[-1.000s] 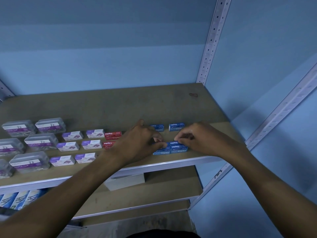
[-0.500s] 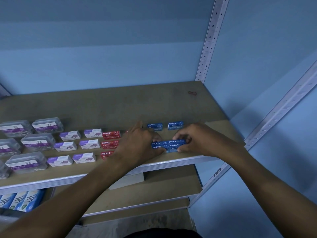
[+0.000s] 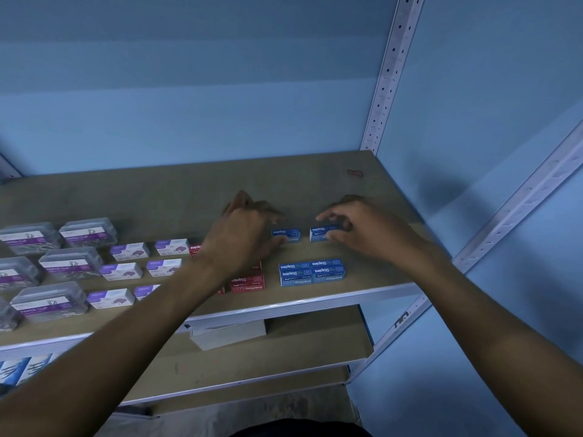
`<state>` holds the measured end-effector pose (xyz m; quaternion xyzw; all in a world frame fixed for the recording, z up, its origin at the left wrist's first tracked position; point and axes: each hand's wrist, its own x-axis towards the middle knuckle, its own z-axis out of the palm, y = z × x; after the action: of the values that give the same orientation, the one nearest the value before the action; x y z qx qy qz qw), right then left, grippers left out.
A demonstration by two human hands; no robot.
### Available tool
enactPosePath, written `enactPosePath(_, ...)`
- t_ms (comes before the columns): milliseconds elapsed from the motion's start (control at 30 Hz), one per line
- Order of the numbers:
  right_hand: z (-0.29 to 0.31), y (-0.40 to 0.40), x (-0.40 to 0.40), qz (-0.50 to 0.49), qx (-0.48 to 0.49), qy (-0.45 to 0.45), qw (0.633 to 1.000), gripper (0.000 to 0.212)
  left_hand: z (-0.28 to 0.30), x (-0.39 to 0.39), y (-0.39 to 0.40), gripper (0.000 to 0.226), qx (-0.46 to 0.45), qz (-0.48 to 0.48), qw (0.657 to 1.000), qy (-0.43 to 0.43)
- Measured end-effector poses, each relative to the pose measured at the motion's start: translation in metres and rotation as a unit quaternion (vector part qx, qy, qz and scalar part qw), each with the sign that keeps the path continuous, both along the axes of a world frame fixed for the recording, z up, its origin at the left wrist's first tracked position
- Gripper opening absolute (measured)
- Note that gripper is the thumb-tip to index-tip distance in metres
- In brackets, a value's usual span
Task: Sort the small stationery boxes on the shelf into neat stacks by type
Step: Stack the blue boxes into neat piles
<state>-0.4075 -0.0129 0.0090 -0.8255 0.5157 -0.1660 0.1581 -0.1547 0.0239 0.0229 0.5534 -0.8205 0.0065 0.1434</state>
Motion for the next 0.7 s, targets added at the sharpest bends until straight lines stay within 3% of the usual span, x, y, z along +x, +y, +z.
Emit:
enactPosePath(333, -0.011, -0.010, 0.010, 0.012, -0.018, 0.026, 0.999, 0.022, -0.005, -0.006, -0.017, 0.026, 0.040, 0.000, 0.999, -0.024)
enactPosePath(700, -0.002, 0.005, 0.006, 0.023, 0.040, 0.005, 0.999, 0.022, -0.003, -0.008, -0.003, 0.021, 0.012, -0.049, 0.999, 0.015)
